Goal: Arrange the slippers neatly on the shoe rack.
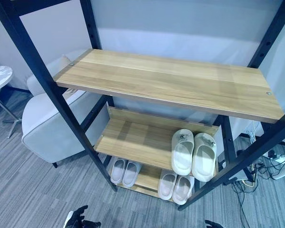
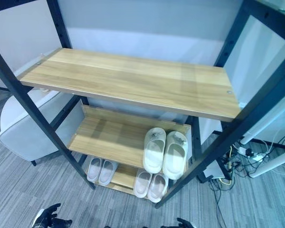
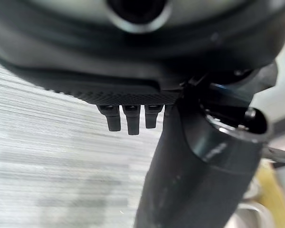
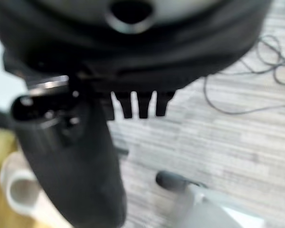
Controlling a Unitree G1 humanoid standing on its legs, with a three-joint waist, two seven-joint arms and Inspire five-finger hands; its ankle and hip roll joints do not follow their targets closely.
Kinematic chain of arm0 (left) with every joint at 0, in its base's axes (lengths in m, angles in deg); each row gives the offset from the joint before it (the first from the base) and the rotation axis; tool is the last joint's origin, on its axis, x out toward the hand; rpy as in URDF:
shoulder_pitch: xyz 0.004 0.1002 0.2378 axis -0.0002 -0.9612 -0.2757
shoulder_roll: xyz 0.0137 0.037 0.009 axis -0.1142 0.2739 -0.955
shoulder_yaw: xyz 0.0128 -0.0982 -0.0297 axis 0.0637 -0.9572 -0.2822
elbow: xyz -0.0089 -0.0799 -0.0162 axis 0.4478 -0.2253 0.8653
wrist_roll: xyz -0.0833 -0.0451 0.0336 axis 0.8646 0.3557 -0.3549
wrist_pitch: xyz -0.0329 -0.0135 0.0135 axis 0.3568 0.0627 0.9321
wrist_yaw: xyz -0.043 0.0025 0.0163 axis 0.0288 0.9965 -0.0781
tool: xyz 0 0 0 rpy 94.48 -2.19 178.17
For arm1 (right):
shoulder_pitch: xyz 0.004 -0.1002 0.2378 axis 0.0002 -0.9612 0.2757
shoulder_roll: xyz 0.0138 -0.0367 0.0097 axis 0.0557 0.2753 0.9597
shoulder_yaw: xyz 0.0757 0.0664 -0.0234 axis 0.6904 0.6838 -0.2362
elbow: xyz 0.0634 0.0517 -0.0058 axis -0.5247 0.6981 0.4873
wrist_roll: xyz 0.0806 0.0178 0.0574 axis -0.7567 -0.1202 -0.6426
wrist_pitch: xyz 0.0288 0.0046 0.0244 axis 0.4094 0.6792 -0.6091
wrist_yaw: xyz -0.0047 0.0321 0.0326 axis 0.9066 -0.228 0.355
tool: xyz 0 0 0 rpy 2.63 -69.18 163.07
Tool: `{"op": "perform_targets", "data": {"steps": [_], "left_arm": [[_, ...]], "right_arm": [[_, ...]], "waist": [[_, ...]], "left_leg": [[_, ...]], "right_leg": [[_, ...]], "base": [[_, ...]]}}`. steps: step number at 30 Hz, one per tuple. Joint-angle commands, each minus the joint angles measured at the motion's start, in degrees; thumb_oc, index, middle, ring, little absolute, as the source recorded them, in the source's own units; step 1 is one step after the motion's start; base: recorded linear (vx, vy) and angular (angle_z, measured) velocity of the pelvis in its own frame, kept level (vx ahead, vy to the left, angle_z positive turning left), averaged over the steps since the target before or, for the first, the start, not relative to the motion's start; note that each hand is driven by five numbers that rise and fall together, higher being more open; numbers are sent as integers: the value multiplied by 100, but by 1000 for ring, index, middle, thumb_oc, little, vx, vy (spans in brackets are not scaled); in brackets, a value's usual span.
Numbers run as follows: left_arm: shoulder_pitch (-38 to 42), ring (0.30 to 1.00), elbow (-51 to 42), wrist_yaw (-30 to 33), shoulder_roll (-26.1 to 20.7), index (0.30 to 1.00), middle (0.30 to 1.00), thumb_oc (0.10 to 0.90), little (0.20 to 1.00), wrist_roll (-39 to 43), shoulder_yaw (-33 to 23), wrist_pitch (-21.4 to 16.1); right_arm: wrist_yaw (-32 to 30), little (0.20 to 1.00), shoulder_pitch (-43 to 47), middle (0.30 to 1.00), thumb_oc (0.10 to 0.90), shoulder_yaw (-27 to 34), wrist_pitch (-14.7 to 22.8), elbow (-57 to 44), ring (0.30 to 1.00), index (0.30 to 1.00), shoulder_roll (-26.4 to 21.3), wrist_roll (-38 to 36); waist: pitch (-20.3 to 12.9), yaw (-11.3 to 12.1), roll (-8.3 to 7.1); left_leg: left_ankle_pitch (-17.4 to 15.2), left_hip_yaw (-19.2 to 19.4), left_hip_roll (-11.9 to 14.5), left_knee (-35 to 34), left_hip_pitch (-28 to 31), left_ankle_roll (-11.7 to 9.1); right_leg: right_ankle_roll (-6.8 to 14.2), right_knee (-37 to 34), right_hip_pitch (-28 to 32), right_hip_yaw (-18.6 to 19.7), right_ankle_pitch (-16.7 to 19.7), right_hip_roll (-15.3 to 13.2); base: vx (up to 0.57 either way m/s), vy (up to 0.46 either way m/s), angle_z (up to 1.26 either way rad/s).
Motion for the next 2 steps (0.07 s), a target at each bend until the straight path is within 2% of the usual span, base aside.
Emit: {"op": "perform_targets", "data": {"steps": [1,2], "left_arm": [[546,900,788,285,-175,900,900,800,900,-176,-481,-74],[550,900,793,285,-174,900,900,800,900,-176,-481,-77]], "right_arm": [[-24,900,258,900,800,-134,320,-113,900,900,-255,-270],[-24,900,261,900,800,-134,321,-112,900,900,-256,-270]], "waist": [[-260,-47,-164],[-257,-47,-163]], "left_leg": [[-173,46,19,14,-279,-273],[-174,46,20,14,-278,-273]], "right_leg": [[359,71,-53,-230,-212,-34],[359,71,-53,-230,-212,-34]], "base": [[0,12,-15],[6,7,-15]]}}
